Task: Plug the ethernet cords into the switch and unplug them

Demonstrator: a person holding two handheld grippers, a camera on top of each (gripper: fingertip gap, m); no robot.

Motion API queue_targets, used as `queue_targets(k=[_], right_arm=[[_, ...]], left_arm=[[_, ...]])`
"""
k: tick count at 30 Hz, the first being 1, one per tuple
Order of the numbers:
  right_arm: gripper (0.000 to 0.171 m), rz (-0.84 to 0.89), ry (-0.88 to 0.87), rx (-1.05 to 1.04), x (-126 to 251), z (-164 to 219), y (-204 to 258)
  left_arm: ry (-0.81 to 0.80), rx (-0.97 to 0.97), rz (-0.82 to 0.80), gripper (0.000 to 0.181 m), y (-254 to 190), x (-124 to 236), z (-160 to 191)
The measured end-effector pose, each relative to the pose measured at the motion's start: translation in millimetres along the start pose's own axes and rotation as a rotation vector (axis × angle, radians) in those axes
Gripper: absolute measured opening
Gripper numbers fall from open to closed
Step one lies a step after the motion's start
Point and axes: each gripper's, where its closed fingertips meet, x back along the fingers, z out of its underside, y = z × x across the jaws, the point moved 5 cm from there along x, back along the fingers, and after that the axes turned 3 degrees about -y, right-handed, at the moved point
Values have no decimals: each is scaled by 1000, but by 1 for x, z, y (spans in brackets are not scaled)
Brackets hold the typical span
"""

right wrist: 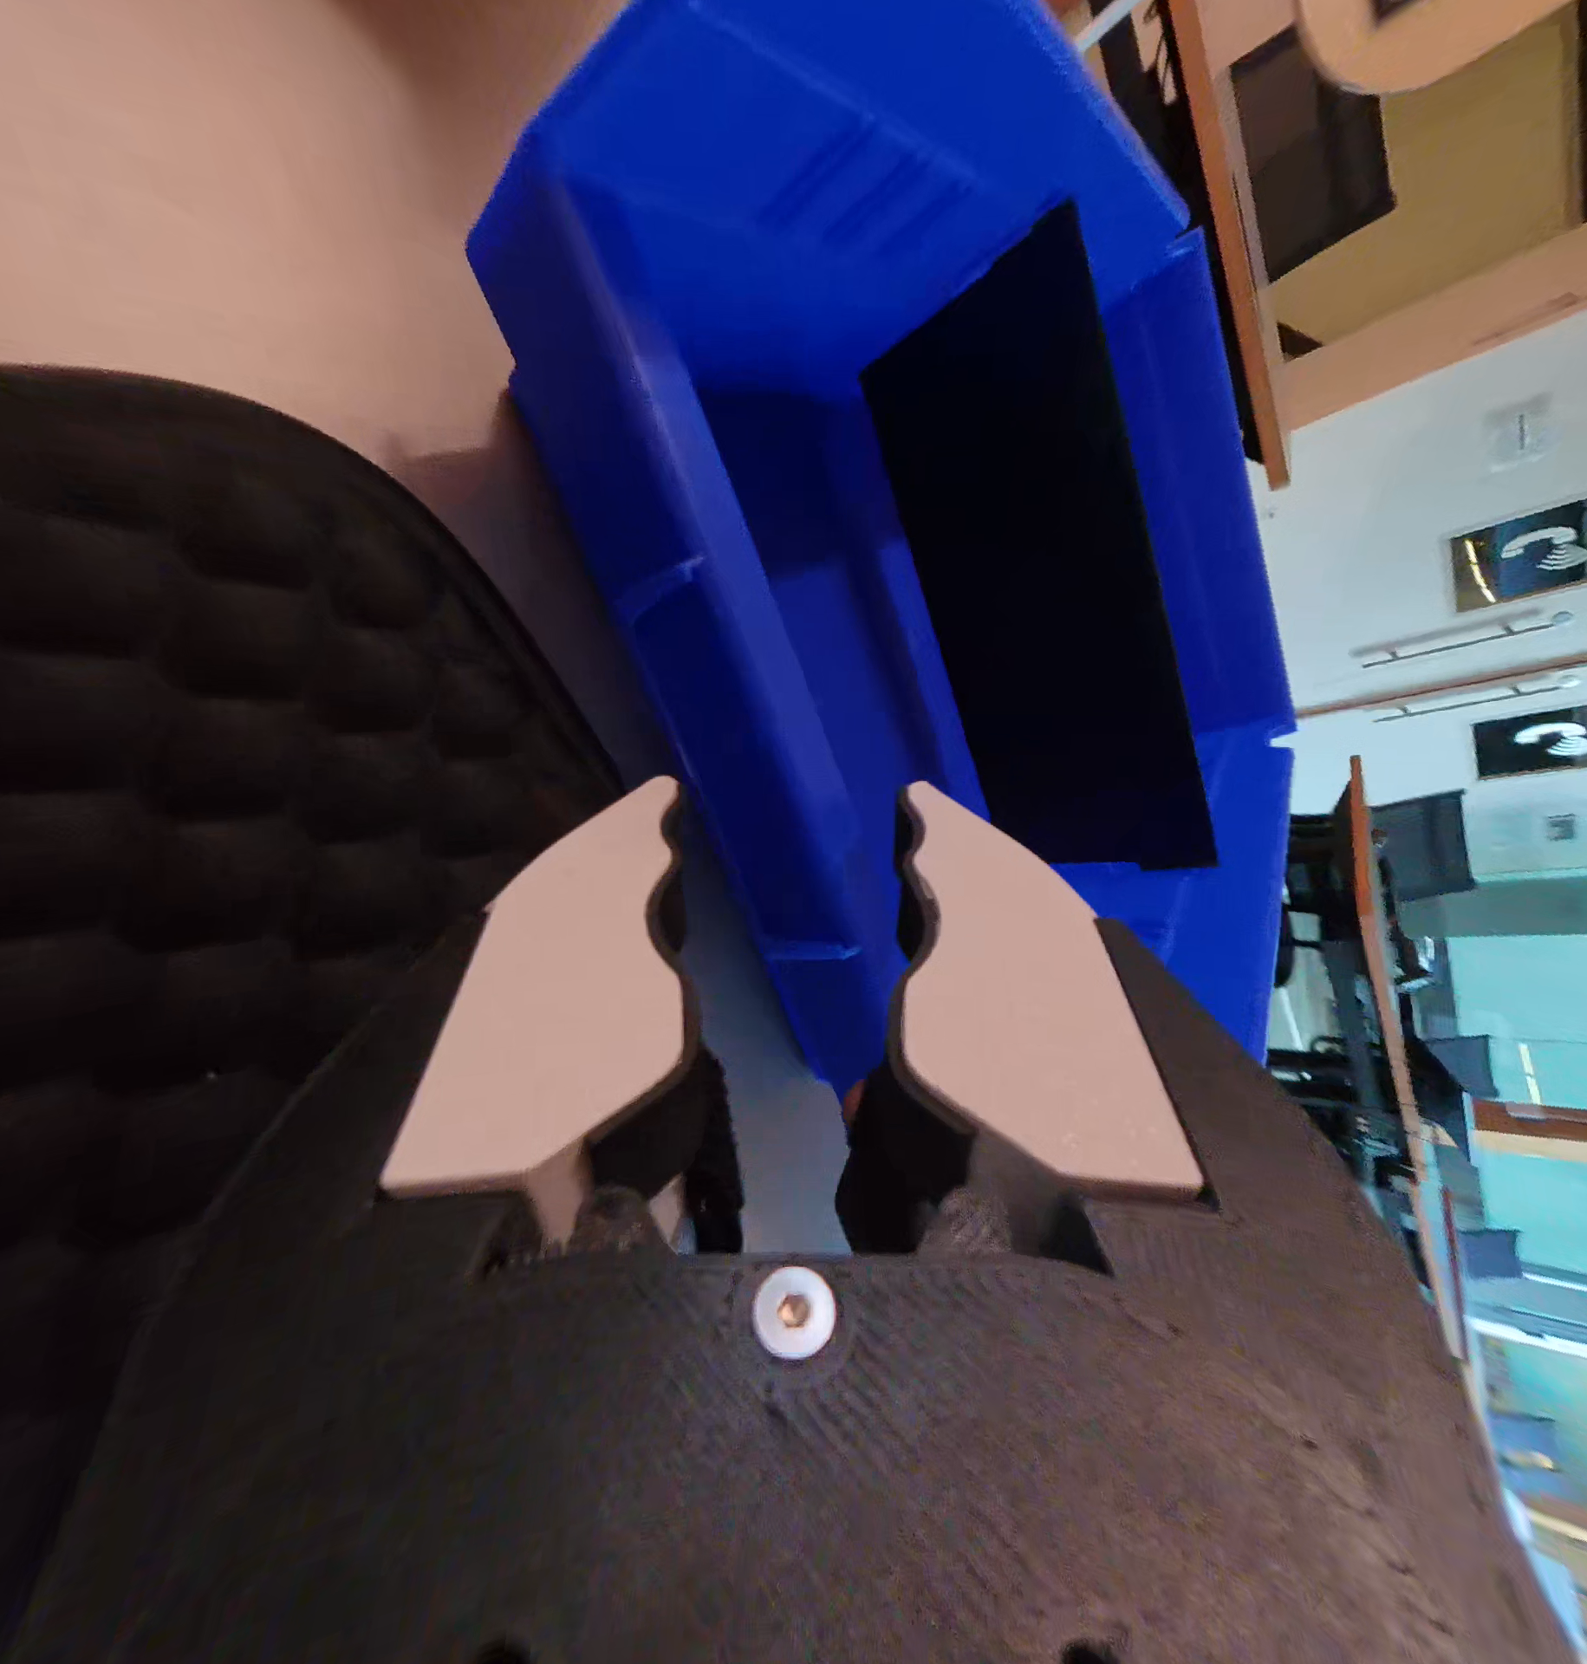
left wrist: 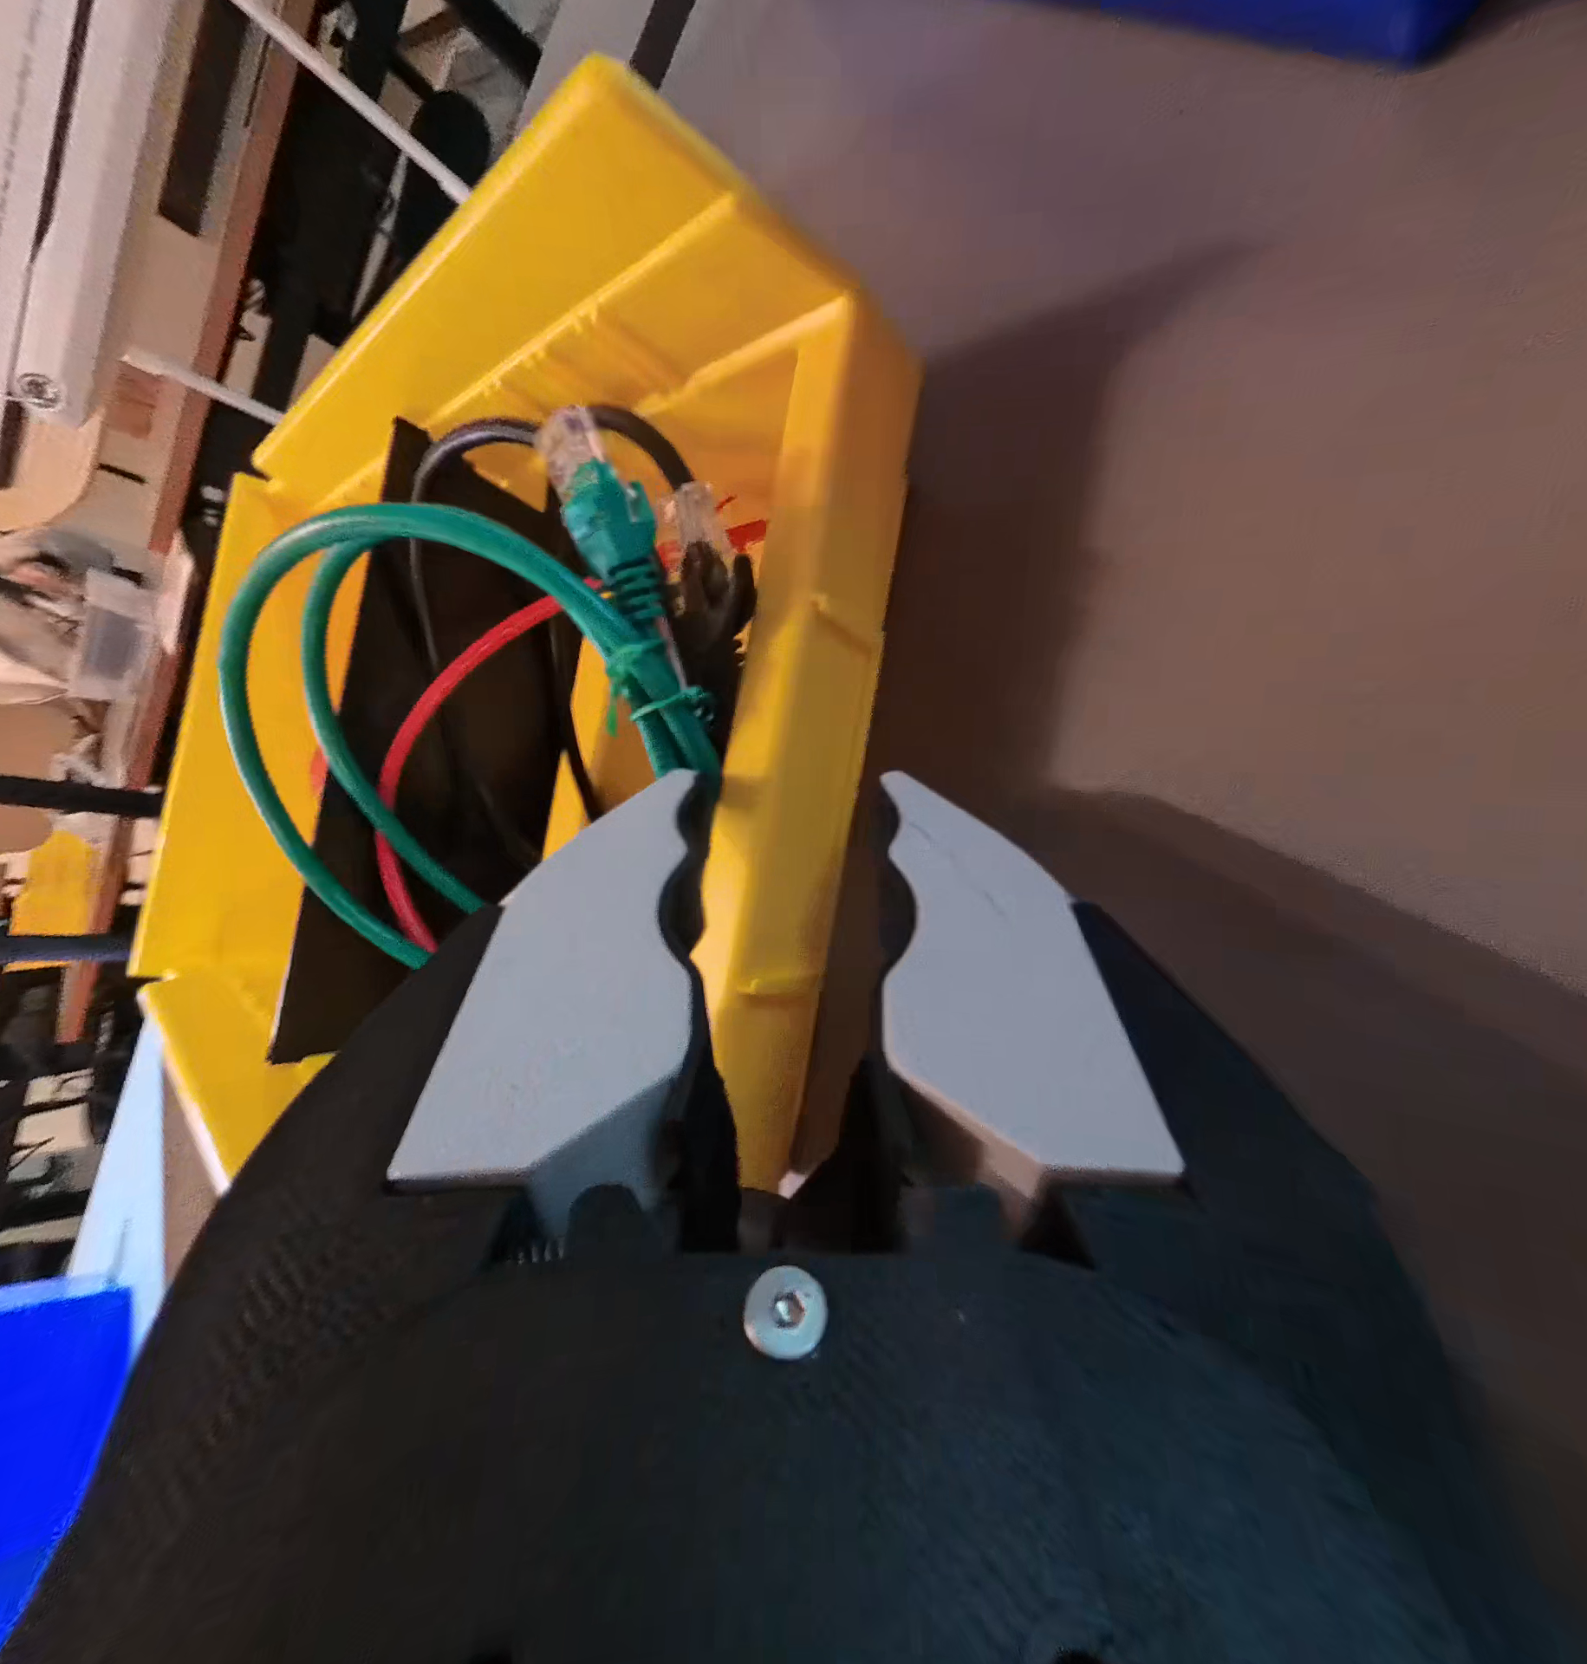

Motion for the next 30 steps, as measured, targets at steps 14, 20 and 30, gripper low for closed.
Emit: queue_targets(k=[14,20,30], right_arm=[[38,47,81,-46,9,34,-15],[38,57,96,-67,12,43,-18],[38,48,142,-28,15,47,-20]], left_arm=[[158,64,45,23,68,10,77],[188,106,-60,0,102,36,127],[24,-111,-121,47,110,40,147]])
